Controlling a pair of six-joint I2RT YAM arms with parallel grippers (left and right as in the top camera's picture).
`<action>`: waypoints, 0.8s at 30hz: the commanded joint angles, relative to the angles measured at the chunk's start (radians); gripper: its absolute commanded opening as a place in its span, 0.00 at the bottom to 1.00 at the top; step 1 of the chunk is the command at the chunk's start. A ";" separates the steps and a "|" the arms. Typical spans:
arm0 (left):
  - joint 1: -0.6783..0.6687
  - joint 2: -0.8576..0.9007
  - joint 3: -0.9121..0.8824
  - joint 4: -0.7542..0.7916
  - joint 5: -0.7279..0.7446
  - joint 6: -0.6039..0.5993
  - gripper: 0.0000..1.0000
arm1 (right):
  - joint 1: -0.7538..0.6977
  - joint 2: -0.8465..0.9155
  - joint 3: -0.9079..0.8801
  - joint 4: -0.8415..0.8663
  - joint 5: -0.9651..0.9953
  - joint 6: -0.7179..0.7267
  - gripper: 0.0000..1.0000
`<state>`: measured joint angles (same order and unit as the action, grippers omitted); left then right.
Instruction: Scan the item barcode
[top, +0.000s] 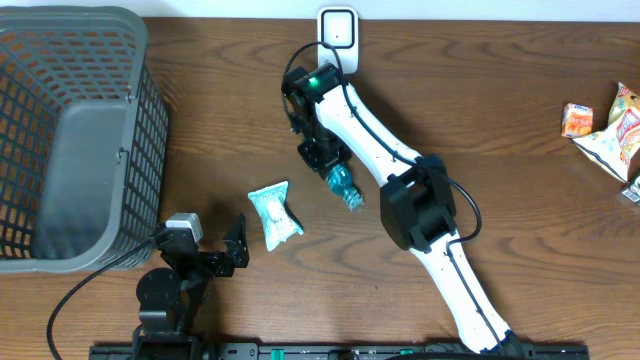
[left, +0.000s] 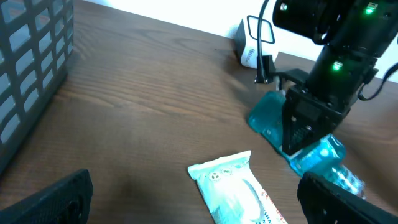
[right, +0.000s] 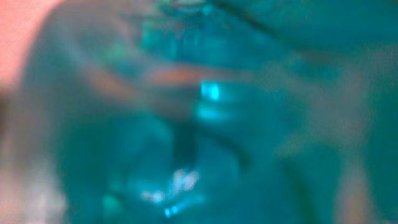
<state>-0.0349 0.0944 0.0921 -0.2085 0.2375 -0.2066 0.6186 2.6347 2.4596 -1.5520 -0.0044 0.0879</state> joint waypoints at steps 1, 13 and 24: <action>-0.004 -0.005 -0.019 -0.018 0.005 0.002 0.98 | -0.010 0.048 0.058 -0.003 0.282 0.346 0.01; -0.004 -0.005 -0.019 -0.018 0.005 0.003 0.98 | 0.059 0.048 0.069 -0.150 0.764 0.861 0.01; -0.004 -0.005 -0.019 -0.018 0.005 0.002 0.98 | -0.083 0.042 0.069 -0.150 0.615 0.603 0.01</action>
<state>-0.0349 0.0944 0.0921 -0.2085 0.2375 -0.2066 0.6170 2.6793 2.5076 -1.6970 0.5877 0.7979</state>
